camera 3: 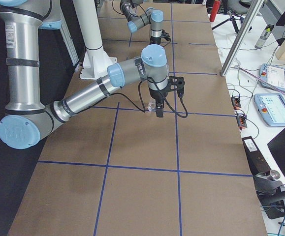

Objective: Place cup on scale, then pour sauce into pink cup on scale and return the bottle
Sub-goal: 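Release the cup with the left gripper while the right gripper reaches the bottle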

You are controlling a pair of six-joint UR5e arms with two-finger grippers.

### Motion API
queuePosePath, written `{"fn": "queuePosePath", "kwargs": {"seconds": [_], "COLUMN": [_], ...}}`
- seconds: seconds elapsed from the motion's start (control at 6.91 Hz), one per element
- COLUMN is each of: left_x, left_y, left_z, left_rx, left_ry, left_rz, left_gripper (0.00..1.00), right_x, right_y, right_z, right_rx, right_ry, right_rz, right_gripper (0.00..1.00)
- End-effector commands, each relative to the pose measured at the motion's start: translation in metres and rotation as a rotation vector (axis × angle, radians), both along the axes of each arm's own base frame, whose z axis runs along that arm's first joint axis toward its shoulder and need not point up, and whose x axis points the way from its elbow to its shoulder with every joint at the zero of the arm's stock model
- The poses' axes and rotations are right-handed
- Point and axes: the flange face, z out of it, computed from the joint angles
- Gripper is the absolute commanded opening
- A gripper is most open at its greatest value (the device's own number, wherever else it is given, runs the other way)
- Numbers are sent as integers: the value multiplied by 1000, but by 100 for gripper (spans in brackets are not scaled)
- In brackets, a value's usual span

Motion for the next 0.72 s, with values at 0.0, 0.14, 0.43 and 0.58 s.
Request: {"fn": "queuePosePath", "kwargs": {"seconds": [0.0,0.14,0.43,0.58], "left_x": [-29,-46,-80,-101], "left_y": [9,8,7,11], "left_z": [3,0,-10,-22], "left_rx": [17,26,64,90], "left_ry": [26,44,45,43], "left_rz": [-5,-18,-17,-11], "left_gripper": [100,100,100,100], "right_x": [-42,-63,-121,-165], "right_y": [23,42,73,84], "right_z": [-51,-80,-112,-121], "right_rx": [-28,-46,-72,-102], "right_ry": [-46,-77,-37,-13], "right_rz": [21,28,52,123], "right_gripper": [100,100,100,100]}}
